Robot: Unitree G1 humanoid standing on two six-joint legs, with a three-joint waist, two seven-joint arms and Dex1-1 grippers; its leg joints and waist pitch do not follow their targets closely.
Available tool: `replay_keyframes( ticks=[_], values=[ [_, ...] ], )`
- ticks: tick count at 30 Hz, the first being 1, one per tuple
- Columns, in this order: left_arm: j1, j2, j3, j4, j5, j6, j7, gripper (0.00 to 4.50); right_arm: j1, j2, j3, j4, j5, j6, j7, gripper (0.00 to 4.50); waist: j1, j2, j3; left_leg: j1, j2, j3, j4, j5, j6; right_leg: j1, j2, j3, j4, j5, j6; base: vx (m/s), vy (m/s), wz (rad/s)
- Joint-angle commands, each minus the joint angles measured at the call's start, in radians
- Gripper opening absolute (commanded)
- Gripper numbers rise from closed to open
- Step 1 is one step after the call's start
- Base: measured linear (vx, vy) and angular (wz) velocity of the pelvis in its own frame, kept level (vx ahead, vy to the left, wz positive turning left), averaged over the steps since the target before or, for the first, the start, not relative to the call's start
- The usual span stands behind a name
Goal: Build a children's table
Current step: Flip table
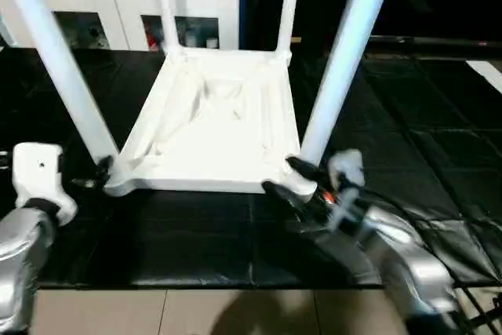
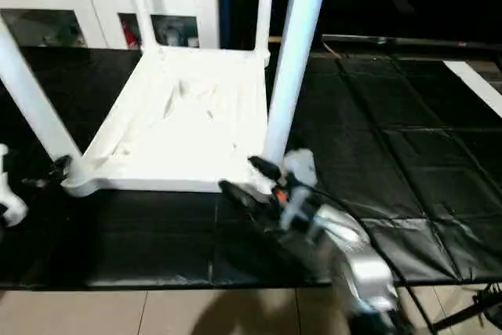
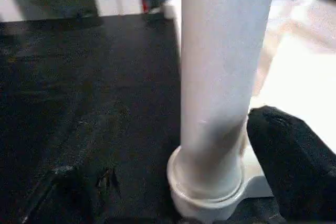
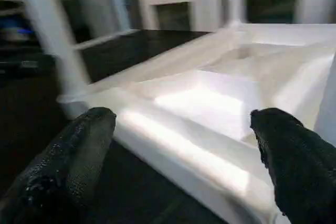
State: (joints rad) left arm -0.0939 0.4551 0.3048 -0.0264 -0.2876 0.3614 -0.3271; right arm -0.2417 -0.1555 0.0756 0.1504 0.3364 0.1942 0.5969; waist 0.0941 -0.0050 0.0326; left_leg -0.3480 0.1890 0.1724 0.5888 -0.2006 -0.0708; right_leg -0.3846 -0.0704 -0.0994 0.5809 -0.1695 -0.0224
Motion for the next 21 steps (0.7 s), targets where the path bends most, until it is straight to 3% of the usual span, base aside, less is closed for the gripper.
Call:
replay_keyframes(
  ticks=[1,6,9,14,18,19,21],
  values=[
    [-0.024,-0.01,-0.014,0.022,-0.007,0.018,0.002,4.2,-0.016,-0.003,-0.054,0.044,-0.028,-0.031,-0.051,4.5,-0.001,0.017,-0.045,0.01,0.044,-0.018,-0.083,-0.252,-0.015,0.03,-0.075,0.061,-0.056,-0.238,-0.153,0.0,0.0,0.0],
    [-0.078,-0.035,-0.05,0.087,0.026,0.015,0.034,4.2,-0.035,-0.02,-0.097,0.082,-0.027,-0.064,-0.073,4.5,0.004,0.013,-0.046,0.007,0.043,-0.019,-0.082,-0.246,-0.007,0.036,-0.078,0.062,-0.059,-0.26,-0.133,0.0,0.0,0.0],
    [-0.11,-0.069,-0.123,0.11,0.027,-0.024,-0.043,4.2,-0.038,-0.042,-0.112,0.1,-0.027,-0.082,-0.063,4.5,0.009,0.016,-0.048,0.008,0.045,-0.017,-0.079,-0.229,-0.001,0.036,-0.079,0.062,-0.059,-0.245,-0.137,0.0,0.0,0.0],
    [-0.165,-0.08,-0.153,0.208,0.042,-0.052,-0.072,4.2,-0.001,-0.059,-0.07,0.045,0.004,-0.064,0.047,4.5,0.013,0.018,-0.049,0.004,0.043,-0.018,-0.079,-0.231,0.007,0.041,-0.076,0.06,-0.059,-0.22,-0.136,0.0,0.0,0.0],
    [-0.218,-0.072,-0.132,0.304,0.059,-0.081,-0.044,4.2,0.015,-0.057,-0.047,0.02,0.009,-0.059,0.078,4.5,0.012,0.021,-0.053,0.004,0.044,-0.021,-0.077,-0.217,0.013,0.044,-0.078,0.058,-0.055,-0.193,-0.142,0.0,0.0,0.0],
    [-0.232,-0.069,-0.129,0.324,0.06,-0.087,-0.044,4.2,0.019,-0.056,-0.039,0.012,0.013,-0.056,0.089,4.5,0.012,0.027,-0.051,0.003,0.044,-0.021,-0.078,-0.218,0.014,0.042,-0.078,0.058,-0.056,-0.192,-0.145,0.0,0.0,0.0],
    [-0.25,-0.067,-0.127,0.351,0.062,-0.095,-0.047,4.2,0.023,-0.056,-0.025,0.002,0.02,-0.052,0.106,4.5,0.007,0.024,-0.051,0.002,0.044,-0.021,-0.079,-0.227,0.014,0.044,-0.078,0.057,-0.055,-0.19,-0.153,0.0,0.0,0.0]
  ],
)
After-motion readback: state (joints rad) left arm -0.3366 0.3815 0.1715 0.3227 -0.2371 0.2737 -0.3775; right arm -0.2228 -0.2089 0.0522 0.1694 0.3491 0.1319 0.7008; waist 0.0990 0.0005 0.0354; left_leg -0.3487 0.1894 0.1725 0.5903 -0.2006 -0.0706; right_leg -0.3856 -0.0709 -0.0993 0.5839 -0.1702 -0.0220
